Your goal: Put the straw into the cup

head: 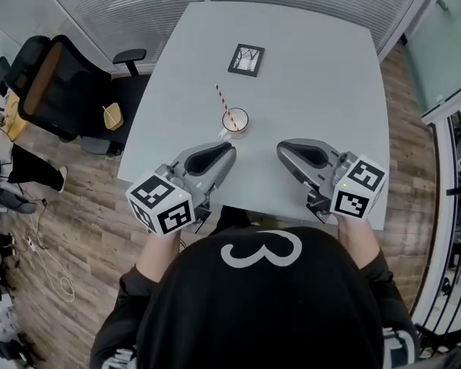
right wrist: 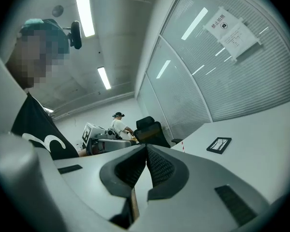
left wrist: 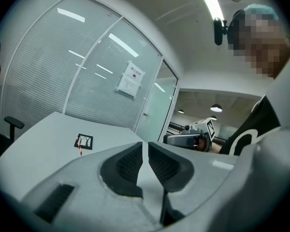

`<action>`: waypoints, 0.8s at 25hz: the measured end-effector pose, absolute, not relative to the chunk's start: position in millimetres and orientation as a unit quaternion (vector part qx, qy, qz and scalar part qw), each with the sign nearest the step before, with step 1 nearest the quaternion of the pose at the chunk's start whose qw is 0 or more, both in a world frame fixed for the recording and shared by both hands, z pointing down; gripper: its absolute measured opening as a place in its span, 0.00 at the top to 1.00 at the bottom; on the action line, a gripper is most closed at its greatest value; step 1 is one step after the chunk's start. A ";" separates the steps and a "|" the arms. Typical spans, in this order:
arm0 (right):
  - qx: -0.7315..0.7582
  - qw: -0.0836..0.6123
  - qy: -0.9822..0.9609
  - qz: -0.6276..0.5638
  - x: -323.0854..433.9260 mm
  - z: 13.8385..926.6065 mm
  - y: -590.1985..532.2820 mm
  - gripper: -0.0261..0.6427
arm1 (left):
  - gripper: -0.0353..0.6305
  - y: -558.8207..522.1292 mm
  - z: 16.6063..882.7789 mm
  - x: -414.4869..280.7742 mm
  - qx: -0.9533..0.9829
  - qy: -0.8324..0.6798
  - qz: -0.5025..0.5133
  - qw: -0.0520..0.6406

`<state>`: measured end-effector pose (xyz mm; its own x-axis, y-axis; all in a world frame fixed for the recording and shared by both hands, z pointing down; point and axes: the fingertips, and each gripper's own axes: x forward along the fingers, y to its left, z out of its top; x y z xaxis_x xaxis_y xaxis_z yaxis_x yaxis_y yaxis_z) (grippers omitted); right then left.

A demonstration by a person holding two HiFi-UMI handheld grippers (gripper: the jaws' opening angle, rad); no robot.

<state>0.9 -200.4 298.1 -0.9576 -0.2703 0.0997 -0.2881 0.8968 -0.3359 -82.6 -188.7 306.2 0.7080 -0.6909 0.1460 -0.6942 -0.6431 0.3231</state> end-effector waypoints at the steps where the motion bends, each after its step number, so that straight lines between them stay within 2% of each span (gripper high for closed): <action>1: 0.138 0.020 -0.975 0.173 4.9 293.9 -192.1 0.94 | 0.88 -179.9 301.4 -74.7 0.910 -0.379 0.008 0.167; 7: 0.122 0.011 -0.982 0.143 20.1 277.3 -158.7 0.94 | 0.91 -147.6 285.3 -42.9 0.921 -0.367 0.021 0.132; 20: 0.118 0.007 -0.986 0.118 22.8 261.7 -150.1 0.94 | 0.92 -137.7 265.9 -40.2 0.924 -0.364 0.023 0.113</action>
<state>22.8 -150.1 261.7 -0.9718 -0.2321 0.0410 -0.2352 0.9441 -0.2309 -40.2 -137.7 265.9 0.7345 -0.6672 0.1239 -0.6774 -0.7102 0.1917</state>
